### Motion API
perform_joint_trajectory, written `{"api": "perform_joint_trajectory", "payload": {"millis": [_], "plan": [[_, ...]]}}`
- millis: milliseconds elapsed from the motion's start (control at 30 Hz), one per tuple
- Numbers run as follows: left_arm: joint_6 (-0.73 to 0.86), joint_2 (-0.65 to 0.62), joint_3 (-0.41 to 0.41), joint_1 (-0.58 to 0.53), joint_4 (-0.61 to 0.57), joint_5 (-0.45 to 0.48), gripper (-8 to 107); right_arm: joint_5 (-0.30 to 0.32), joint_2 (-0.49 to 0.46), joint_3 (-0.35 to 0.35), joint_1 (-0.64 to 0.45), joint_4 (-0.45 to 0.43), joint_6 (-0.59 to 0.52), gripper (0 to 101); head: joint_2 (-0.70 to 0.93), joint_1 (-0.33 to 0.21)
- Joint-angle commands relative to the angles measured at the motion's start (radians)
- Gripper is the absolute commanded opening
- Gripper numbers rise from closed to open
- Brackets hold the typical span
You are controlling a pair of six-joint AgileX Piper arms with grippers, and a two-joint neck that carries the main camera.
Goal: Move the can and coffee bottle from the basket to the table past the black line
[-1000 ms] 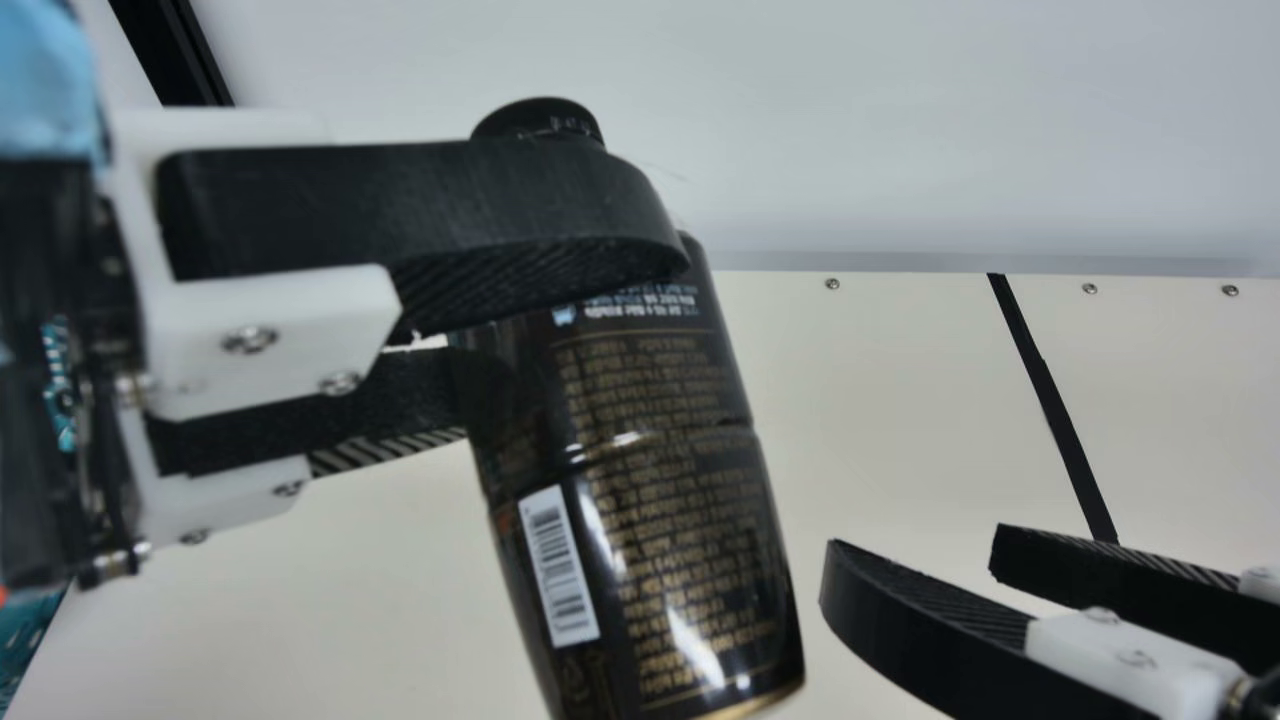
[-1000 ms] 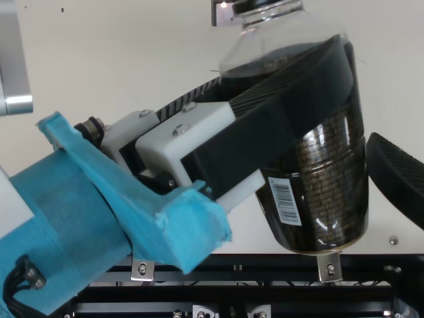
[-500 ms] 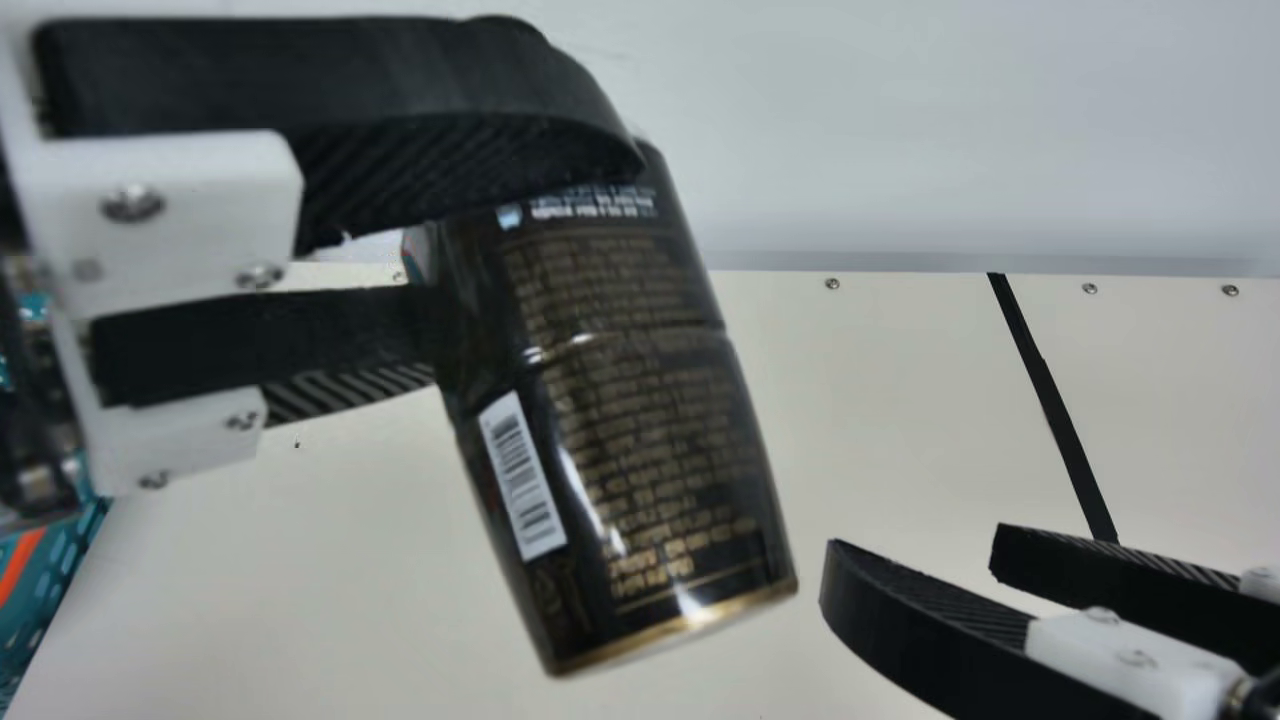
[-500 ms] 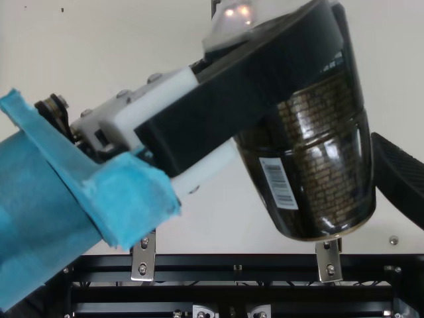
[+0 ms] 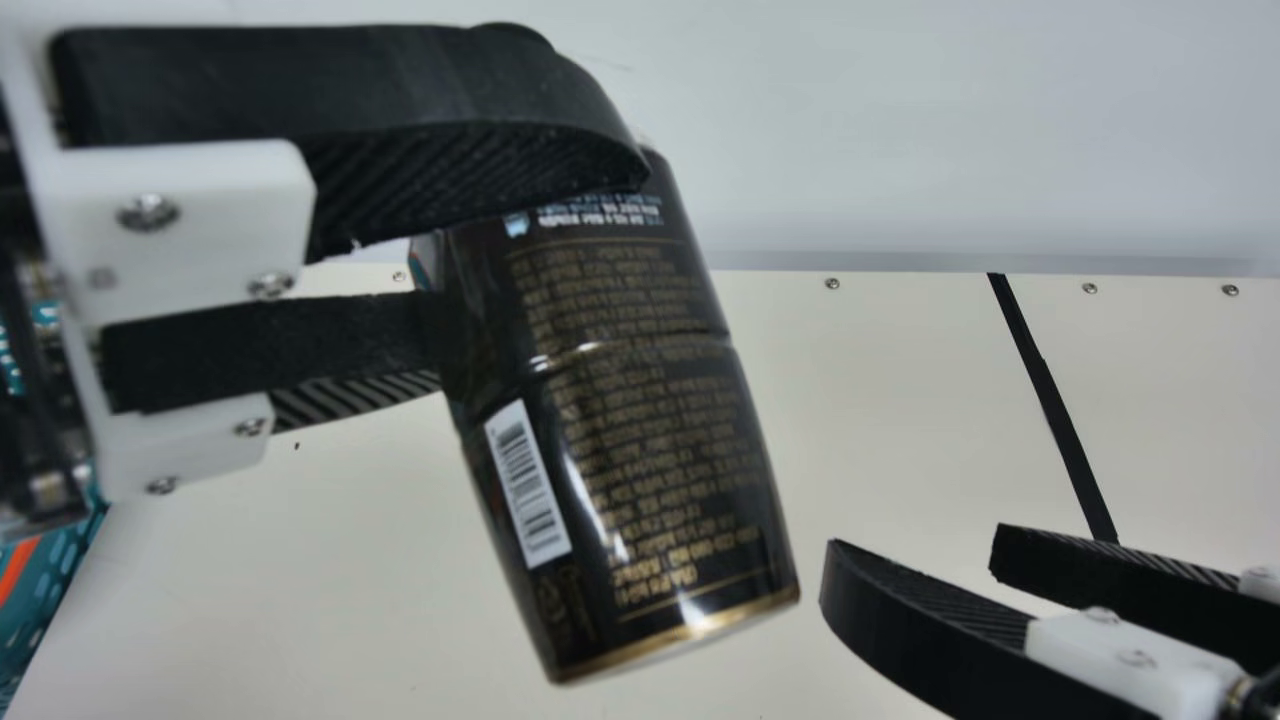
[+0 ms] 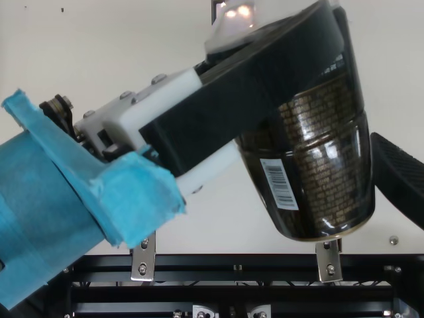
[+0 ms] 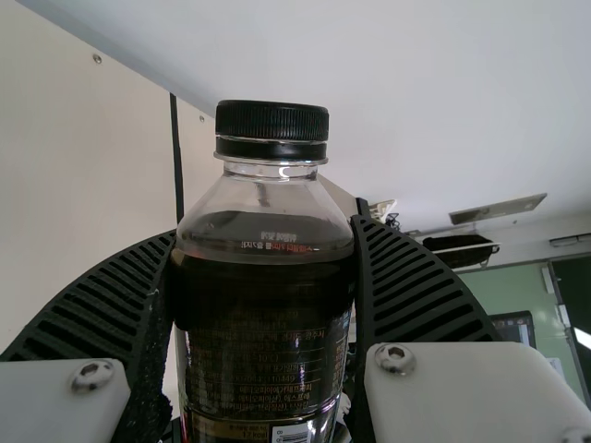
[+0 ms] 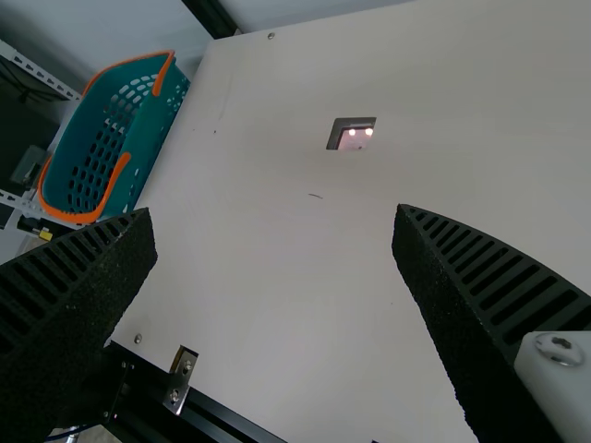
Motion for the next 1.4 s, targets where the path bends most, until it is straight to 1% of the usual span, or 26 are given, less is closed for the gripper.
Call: {"api": "perform_joint_trajectory", "payload": {"millis": [0,233,600,633,667,1367], "plan": [[0.0,0.0,0.0,0.0,0.0,0.0,10,0.0,0.0,0.0,0.0,0.0,0.0,101,-0.002,-0.003],[0.049,0.009,0.002,0.022,-0.028,-0.001,10,0.0,0.0,0.0,0.0,0.0,0.0,101,-0.002,-0.003],[0.068,0.046,-0.017,-0.02,-0.131,-0.083,10,0.0,0.0,0.0,0.0,0.0,0.0,101,-0.002,-0.003],[0.071,0.043,-0.016,-0.013,-0.124,-0.073,10,0.0,0.0,0.0,0.0,0.0,0.0,101,-0.002,-0.003],[0.071,0.045,-0.016,-0.02,-0.13,-0.084,10,0.0,0.0,0.0,0.0,0.0,0.0,101,-0.002,-0.003],[0.071,0.045,-0.016,-0.019,-0.131,-0.082,10,0.0,0.0,0.0,0.0,0.0,0.0,101,-0.002,-0.003]]}}
